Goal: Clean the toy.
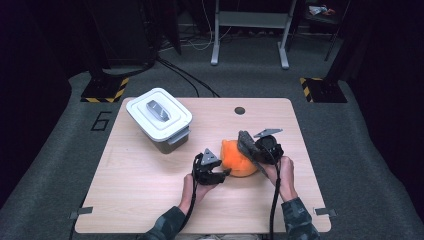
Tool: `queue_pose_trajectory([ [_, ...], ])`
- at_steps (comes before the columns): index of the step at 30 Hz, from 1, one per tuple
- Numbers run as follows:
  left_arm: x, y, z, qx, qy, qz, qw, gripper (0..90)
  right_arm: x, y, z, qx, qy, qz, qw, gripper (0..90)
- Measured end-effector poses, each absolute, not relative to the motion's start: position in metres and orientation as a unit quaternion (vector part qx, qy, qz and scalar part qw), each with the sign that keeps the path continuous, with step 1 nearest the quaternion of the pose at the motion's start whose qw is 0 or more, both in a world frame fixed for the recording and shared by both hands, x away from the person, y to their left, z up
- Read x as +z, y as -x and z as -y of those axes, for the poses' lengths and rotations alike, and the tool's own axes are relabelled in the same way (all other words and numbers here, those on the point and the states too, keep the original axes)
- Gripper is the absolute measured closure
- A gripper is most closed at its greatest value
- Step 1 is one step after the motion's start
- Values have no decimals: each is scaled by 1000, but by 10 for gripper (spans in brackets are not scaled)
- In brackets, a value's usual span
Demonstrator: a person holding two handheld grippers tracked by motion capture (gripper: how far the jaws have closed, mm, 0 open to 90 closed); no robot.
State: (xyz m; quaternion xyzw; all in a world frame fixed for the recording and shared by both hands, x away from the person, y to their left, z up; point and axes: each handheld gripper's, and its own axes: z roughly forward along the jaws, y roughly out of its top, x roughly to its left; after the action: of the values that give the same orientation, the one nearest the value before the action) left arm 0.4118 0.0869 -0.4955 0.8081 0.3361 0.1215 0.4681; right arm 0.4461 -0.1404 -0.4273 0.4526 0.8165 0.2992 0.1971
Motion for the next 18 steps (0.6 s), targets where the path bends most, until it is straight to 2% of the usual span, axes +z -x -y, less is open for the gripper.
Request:
queue_pose_trajectory([
  [8, -495, -413, -84, 131, -809, -331, 468, 735, -430, -450, 141, 303, -456, -813, 198, 731],
  [18, -492, -412, -86, 122, -805, -333, 476, 801, -423, -445, 143, 312, -450, -809, 211, 731],
])
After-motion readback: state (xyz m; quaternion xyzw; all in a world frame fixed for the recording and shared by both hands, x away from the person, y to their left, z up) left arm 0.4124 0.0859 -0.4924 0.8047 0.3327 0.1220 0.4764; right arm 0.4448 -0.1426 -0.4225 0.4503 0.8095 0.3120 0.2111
